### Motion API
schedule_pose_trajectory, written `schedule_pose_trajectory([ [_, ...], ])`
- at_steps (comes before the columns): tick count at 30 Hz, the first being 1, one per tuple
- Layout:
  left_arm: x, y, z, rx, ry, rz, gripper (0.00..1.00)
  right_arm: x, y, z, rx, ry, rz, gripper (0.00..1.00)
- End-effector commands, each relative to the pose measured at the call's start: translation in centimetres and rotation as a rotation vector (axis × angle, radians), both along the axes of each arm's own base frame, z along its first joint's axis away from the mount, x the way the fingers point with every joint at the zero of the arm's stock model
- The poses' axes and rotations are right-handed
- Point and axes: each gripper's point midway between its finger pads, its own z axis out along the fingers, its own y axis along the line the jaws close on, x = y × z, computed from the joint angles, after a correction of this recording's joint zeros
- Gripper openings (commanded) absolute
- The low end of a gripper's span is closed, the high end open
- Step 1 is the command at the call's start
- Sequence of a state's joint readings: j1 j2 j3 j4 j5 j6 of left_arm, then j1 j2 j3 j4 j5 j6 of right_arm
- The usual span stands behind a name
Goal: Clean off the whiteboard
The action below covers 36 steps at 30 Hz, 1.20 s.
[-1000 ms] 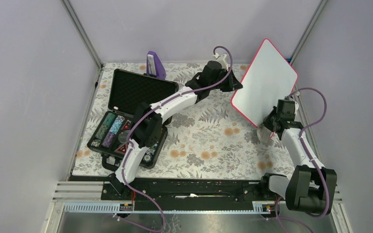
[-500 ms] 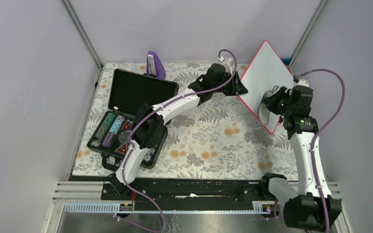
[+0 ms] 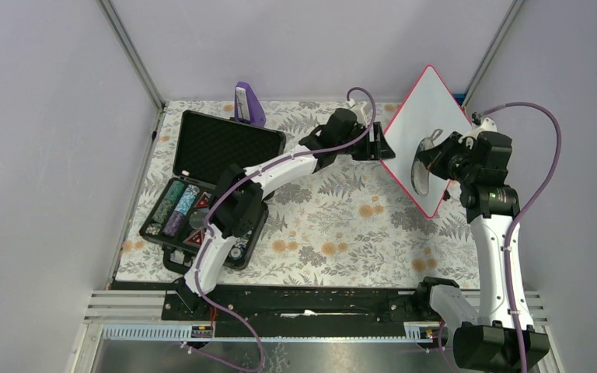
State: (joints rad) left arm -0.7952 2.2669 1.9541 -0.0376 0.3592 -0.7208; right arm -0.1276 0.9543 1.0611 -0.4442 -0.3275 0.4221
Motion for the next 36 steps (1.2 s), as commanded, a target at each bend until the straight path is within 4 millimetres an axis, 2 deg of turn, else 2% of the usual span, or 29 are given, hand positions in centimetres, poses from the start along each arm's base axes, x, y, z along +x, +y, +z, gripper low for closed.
schedule_pose_trajectory([
  [1,0.5,2.0,6.8,-0.094,-0.126,0.010,0.68,-0.1,0.4,0.2,-0.001,0.003,0.036,0.00],
  [5,0.5,3.7,8.2,-0.112,-0.143,0.027,0.71,-0.2,1.3,0.2,0.020,0.007,0.084,0.00],
  [9,0.0,5.2,10.6,-0.131,-0.189,0.049,0.74,-0.1,1.7,-0.8,0.034,0.029,0.114,0.00],
  [15,-1.3,6.1,12.8,-0.149,-0.202,0.036,0.76,-0.3,3.2,-1.6,0.080,0.076,0.184,0.00],
  [18,-2.1,7.1,14.0,-0.152,-0.218,0.048,0.80,-0.9,5.5,-1.7,0.058,0.099,0.249,0.00],
  [20,-2.7,8.1,15.0,-0.144,-0.238,0.062,0.80,-1.9,8.6,-1.7,0.019,0.108,0.331,0.00],
  [22,-3.5,9.3,16.2,-0.135,-0.262,0.072,0.80,-2.9,10.7,-1.8,0.024,0.113,0.392,0.00],
  [25,-5.1,11.6,17.2,-0.106,-0.298,0.086,0.81,-4.8,13.6,-2.6,0.034,0.124,0.469,0.00],
  [29,-6.8,16.4,18.4,-0.060,-0.353,0.166,0.84,-7.6,16.5,-4.7,-0.004,0.172,0.567,0.00],
  [32,-8.4,20.4,19.7,-0.050,-0.402,0.243,0.86,-9.0,17.2,-7.5,-0.055,0.240,0.594,0.00],
  [36,-10.3,24.6,19.5,-0.027,-0.441,0.338,0.89,-10.5,17.0,-11.5,-0.131,0.320,0.617,0.00],
])
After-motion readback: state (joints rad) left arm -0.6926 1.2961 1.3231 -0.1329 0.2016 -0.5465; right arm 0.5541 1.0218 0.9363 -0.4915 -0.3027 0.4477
